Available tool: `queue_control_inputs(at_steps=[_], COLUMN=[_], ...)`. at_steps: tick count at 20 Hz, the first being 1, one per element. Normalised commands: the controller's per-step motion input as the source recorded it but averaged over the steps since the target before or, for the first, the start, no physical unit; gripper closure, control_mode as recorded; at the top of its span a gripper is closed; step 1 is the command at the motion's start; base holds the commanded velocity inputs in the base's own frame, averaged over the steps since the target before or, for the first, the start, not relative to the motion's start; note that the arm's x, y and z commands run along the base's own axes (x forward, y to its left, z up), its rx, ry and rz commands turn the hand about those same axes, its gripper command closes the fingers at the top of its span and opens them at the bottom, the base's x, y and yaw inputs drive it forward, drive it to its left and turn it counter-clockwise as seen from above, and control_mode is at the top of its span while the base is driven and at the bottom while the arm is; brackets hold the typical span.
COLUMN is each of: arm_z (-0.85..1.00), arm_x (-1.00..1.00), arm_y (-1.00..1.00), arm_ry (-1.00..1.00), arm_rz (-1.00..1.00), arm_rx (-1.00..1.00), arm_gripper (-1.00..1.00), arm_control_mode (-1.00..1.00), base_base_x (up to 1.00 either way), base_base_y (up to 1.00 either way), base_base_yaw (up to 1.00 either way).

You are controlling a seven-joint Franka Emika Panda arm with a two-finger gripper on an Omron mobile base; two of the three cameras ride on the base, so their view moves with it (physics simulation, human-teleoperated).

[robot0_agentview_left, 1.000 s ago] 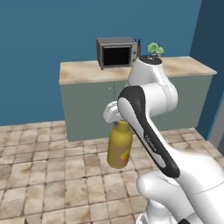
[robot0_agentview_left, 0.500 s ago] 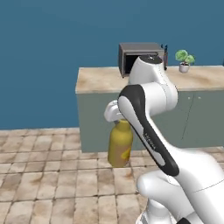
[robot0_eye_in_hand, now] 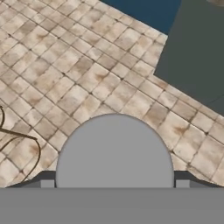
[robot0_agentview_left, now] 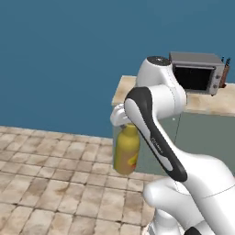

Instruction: There is a wine glass and glass cup on the dining counter. Place the wine bottle next to the wine glass and the juice bottle next to the glass cup.

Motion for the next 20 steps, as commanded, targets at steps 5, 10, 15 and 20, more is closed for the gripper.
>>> queue_control_inputs(at_steps=[5,10,15,20], arm_z=[0.00,0.00,0.00,0.00], arm_x=[0.00,0.00,0.00,0.00], arm_y=[0.00,0.00,0.00,0.00], arm_ry=[0.00,0.00,0.00,0.00], arm_rz=[0.00,0.00,0.00,0.00], arm_rx=[0.00,0.00,0.00,0.00], arm_gripper=[1.00,1.00,1.00,1.00], arm_control_mode=[1.00,1.00,1.00,1.00], base_base_x=[0.63,0.61,0.62,0.68], base_base_y=[-0.08,-0.08,-0.07,-0.05], base_base_yaw=[0.53,0.54,0.52,0.42])
